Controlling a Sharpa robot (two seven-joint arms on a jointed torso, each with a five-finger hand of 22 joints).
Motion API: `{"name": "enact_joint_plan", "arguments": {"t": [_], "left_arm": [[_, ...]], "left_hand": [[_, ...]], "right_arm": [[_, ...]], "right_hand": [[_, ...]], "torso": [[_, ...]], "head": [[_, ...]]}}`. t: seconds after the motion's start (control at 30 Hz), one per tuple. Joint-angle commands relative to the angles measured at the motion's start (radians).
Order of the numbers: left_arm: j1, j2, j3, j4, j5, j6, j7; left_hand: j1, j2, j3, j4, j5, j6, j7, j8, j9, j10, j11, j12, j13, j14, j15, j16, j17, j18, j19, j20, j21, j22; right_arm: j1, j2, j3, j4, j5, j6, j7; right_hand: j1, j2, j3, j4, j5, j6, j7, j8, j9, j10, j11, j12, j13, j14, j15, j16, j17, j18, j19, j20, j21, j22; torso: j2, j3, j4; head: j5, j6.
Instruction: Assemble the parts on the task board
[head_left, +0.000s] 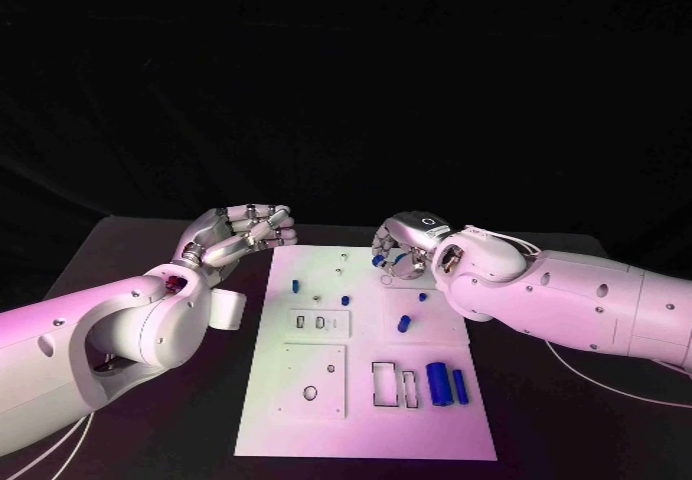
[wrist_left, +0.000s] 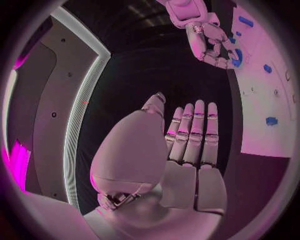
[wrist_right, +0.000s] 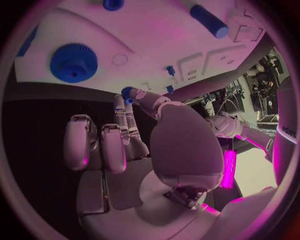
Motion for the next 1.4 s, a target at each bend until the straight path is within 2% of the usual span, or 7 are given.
{"name": "enact_joint_plan", "arguments": {"t": [0.03, 0.17, 0.37, 0.6, 0.83, 1.07, 1.4], "left_arm": [[0.001, 0.001, 0.001, 0.0, 0.002, 0.012, 0.006], [0.001, 0.002, 0.001, -0.001, 0.002, 0.012, 0.006], [0.002, 0.003, 0.001, 0.001, 0.002, 0.012, 0.005], [0.002, 0.008, 0.001, 0.003, 0.002, 0.014, 0.005], [0.002, 0.009, 0.001, 0.004, 0.002, 0.014, 0.005], [0.004, 0.009, 0.001, 0.005, 0.002, 0.013, 0.005], [0.006, 0.009, 0.001, 0.005, 0.002, 0.012, 0.006]], "left_hand": [[-0.005, -0.002, -0.003, 0.0, -0.005, -0.005, 0.006, -0.006, -0.002, -0.006, 0.004, -0.006, 0.001, -0.004, -0.001, -0.003, 0.001, 0.004, 0.007, 0.003, -0.005, -0.001], [-0.005, -0.002, -0.003, 0.0, -0.005, -0.005, 0.006, -0.006, -0.002, -0.006, 0.004, -0.006, 0.001, -0.004, -0.001, -0.003, 0.001, 0.004, 0.007, 0.003, -0.005, -0.001], [-0.004, -0.002, -0.003, -0.001, -0.006, -0.006, 0.006, -0.006, -0.002, -0.007, 0.005, -0.007, 0.001, -0.004, 0.0, -0.004, 0.001, 0.004, 0.007, 0.003, -0.005, -0.002], [-0.004, -0.001, -0.002, -0.001, -0.006, -0.007, 0.006, -0.007, -0.002, -0.007, 0.005, -0.007, 0.001, -0.004, 0.0, -0.004, 0.001, 0.004, 0.007, 0.003, -0.005, -0.002], [-0.004, -0.001, -0.002, -0.001, -0.006, -0.007, 0.006, -0.007, -0.002, -0.007, 0.005, -0.007, 0.001, -0.004, 0.0, -0.004, 0.001, 0.004, 0.007, 0.003, -0.005, -0.002], [-0.003, -0.001, -0.002, -0.001, -0.007, -0.008, 0.006, -0.007, -0.002, -0.008, 0.005, -0.008, 0.001, -0.005, 0.0, -0.005, 0.002, 0.004, 0.007, 0.003, -0.006, -0.003], [-0.003, -0.001, -0.002, -0.001, -0.007, -0.008, 0.006, -0.007, -0.002, -0.008, 0.005, -0.008, 0.001, -0.005, 0.0, -0.005, 0.002, 0.004, 0.007, 0.003, -0.006, -0.003]], "right_arm": [[0.005, 0.022, 0.001, -0.014, -0.013, -0.046, -0.027], [0.01, 0.059, 0.001, -0.052, -0.023, -0.055, -0.028], [0.013, 0.115, 0.002, -0.112, -0.029, -0.065, -0.024], [0.01, 0.173, 0.002, -0.163, -0.024, -0.055, -0.009], [0.002, 0.193, 0.001, -0.192, -0.011, -0.037, 0.0], [-0.001, 0.201, 0.001, -0.207, -0.008, -0.019, 0.005], [-0.001, 0.207, 0.0, -0.218, -0.005, 0.007, 0.013]], "right_hand": [[0.003, 0.009, 0.006, 0.0, 0.002, 0.008, 0.0, 0.006, 0.003, 0.009, 0.001, 0.001, 0.001, 0.043, -0.009, 0.004, 0.002, -0.002, 0.004, -0.003, 0.004, 0.001], [0.004, 0.008, 0.006, -0.001, 0.003, 0.008, 0.0, 0.007, 0.004, 0.009, 0.001, 0.0, 0.001, 0.043, -0.009, 0.004, 0.001, -0.003, 0.005, -0.003, 0.005, 0.002], [0.004, 0.006, 0.007, -0.003, 0.006, 0.005, 0.001, 0.007, 0.006, 0.008, 0.001, -0.003, 0.0, 0.043, -0.01, 0.005, 0.003, -0.003, 0.005, -0.004, 0.006, 0.003], [0.004, 0.005, 0.008, -0.004, 0.006, 0.004, 0.001, 0.008, 0.008, 0.006, 0.002, -0.005, -0.001, 0.043, -0.01, 0.006, 0.003, -0.003, 0.005, -0.004, 0.006, 0.003], [0.003, 0.004, 0.009, -0.004, 0.008, -0.001, 0.003, 0.008, 0.01, 0.003, 0.003, -0.008, -0.002, 0.043, -0.009, 0.005, 0.002, -0.003, 0.004, -0.004, 0.004, 0.003], [0.003, 0.004, 0.009, -0.004, 0.008, -0.002, 0.003, 0.007, 0.01, 0.003, 0.004, -0.008, -0.002, 0.043, -0.009, 0.006, 0.002, -0.003, 0.005, -0.004, 0.005, 0.003], [0.0, 0.001, 0.009, -0.005, 0.007, -0.006, 0.004, 0.007, 0.012, 0.001, 0.005, -0.009, -0.003, 0.043, -0.008, 0.005, 0.0, -0.002, 0.003, -0.004, 0.003, 0.001]], "torso": [[0.002, -0.0003, 0.0017], [0.003, -0.0006, 0.0043], [0.004, -0.0009, 0.0038], [0.006, -0.0024, 0.0097], [0.009, -0.005, 0.0161], [0.009, -0.006, 0.0128], [0.01, -0.0066, 0.0119]], "head": [[0.0, 0.005], [0.001, 0.005], [0.004, 0.006], [0.003, 0.003], [0.0, 0.002], [0.005, 0.0], [0.006, -0.001]]}}
